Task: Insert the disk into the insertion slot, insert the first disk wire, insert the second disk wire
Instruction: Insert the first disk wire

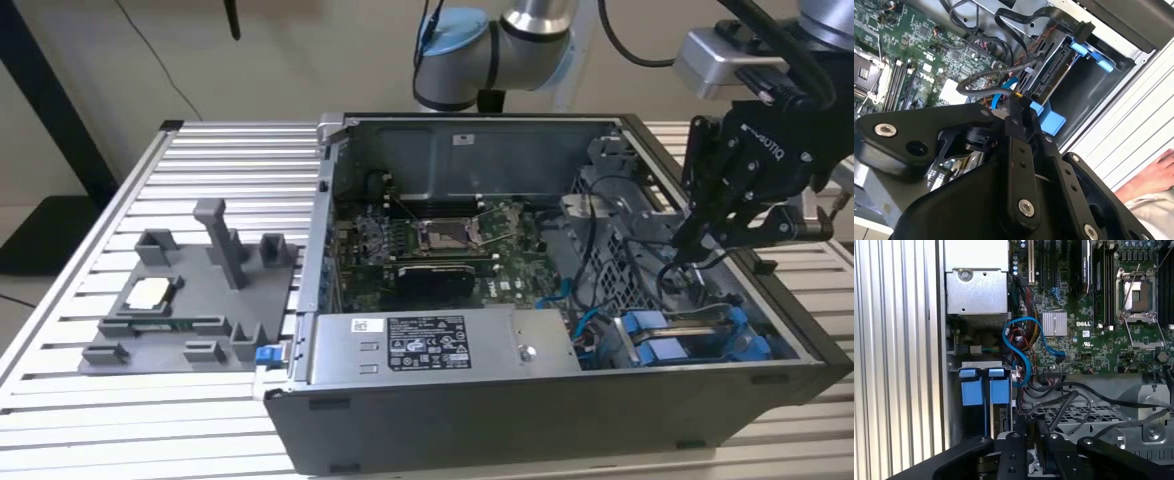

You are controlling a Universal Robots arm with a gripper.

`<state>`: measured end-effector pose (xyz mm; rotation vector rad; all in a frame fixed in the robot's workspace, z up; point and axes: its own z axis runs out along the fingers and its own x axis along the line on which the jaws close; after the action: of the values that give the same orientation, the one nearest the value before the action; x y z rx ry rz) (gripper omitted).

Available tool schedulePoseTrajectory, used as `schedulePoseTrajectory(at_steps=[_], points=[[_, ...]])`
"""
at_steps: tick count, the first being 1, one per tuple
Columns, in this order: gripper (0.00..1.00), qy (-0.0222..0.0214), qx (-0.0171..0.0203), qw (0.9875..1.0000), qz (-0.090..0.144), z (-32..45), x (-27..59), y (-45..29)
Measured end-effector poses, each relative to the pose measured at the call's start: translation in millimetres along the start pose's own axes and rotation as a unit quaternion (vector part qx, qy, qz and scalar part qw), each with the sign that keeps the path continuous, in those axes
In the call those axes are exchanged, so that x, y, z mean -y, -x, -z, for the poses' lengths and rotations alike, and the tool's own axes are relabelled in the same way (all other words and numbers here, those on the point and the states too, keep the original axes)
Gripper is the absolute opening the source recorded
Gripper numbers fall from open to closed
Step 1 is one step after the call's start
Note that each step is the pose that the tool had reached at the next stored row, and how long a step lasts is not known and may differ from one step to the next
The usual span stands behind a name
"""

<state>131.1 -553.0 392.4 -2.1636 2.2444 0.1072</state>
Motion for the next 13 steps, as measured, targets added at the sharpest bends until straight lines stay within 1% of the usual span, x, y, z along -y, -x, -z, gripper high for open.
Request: schedulePoseTrajectory(at_steps=[3, 13], points=[[0.19, 0.0000, 0.0005, 1.0000, 0.000, 0.0, 0.0, 0.0], [0.19, 0.0000, 0.0003, 1.0000, 0.000, -1.8, 0.1, -0.1]])
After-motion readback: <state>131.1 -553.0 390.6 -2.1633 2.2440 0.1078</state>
